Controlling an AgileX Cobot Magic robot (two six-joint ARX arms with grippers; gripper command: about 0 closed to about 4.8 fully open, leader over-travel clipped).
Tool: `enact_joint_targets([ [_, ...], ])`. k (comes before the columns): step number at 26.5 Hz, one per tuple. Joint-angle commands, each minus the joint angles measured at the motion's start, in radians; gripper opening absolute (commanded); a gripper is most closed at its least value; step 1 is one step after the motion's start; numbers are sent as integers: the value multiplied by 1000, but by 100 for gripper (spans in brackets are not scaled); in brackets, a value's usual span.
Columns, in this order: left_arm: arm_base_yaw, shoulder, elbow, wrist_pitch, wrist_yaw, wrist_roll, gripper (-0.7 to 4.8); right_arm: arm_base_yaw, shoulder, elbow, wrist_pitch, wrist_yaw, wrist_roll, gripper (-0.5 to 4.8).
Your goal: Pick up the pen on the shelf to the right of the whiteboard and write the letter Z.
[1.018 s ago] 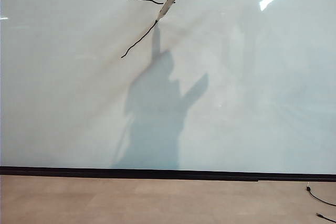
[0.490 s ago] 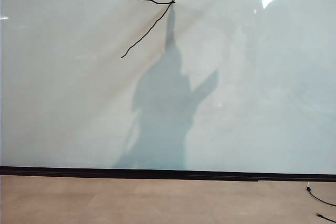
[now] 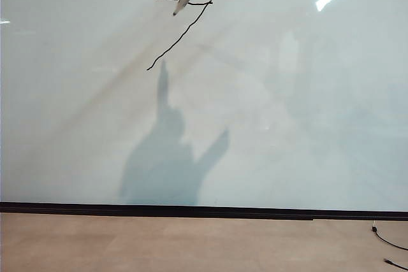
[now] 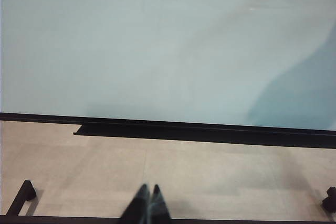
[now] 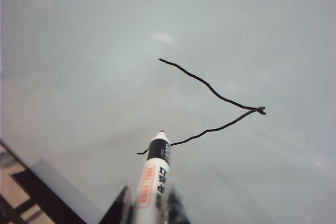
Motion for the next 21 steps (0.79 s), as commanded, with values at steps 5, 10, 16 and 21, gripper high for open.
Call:
enact_joint_targets([
  [5, 0, 1, 2, 5, 0, 4, -4, 45, 184, 3, 216, 5, 93, -6],
  [10, 0, 1, 2, 5, 0, 4, -4, 40, 296, 4, 318, -11, 151, -6],
  [16, 0, 1, 2, 5, 0, 4, -4, 9, 345, 36, 340, -15, 159, -6],
  [21, 0, 1, 2, 5, 0, 4, -4, -12, 345, 40, 335, -14, 162, -6],
])
